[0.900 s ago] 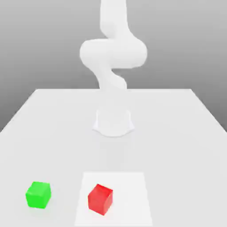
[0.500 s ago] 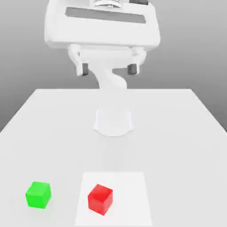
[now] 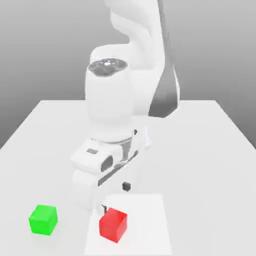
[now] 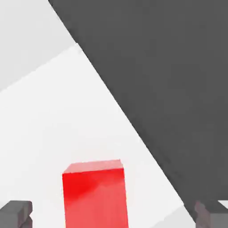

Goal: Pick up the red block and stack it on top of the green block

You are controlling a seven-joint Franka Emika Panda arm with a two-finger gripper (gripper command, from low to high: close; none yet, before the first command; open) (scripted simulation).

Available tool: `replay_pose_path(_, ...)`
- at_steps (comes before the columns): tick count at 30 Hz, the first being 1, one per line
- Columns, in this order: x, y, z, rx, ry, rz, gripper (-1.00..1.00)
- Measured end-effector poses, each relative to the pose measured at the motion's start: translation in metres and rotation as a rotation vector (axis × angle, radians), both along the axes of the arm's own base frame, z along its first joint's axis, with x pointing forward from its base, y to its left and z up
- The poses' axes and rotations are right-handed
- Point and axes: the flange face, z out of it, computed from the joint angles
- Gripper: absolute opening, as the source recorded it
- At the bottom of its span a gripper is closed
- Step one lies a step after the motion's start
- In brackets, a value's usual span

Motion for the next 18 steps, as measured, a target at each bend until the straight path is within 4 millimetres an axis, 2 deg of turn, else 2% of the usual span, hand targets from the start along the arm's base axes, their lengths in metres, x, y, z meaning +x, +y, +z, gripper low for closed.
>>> replay_pose_path(4, -0.002, -0.001, -0.047, -0.003, 0.007, 0.011, 0.0)
replay_pose_path(5, -0.003, -0.001, -0.055, -0.003, 0.008, 0.01, -1.0)
replay_pose_path(11, -0.003, -0.001, -0.059, -0.002, 0.011, 0.01, -1.0)
replay_pose_path(12, -0.003, -0.001, -0.054, -0.002, 0.01, 0.011, -1.0)
replay_pose_path(17, -0.002, 0.0, -0.003, -0.002, 0.01, 0.011, -1.0)
replay_pose_path(18, -0.003, -0.012, 0.006, -0.002, 0.01, -0.005, -1.0)
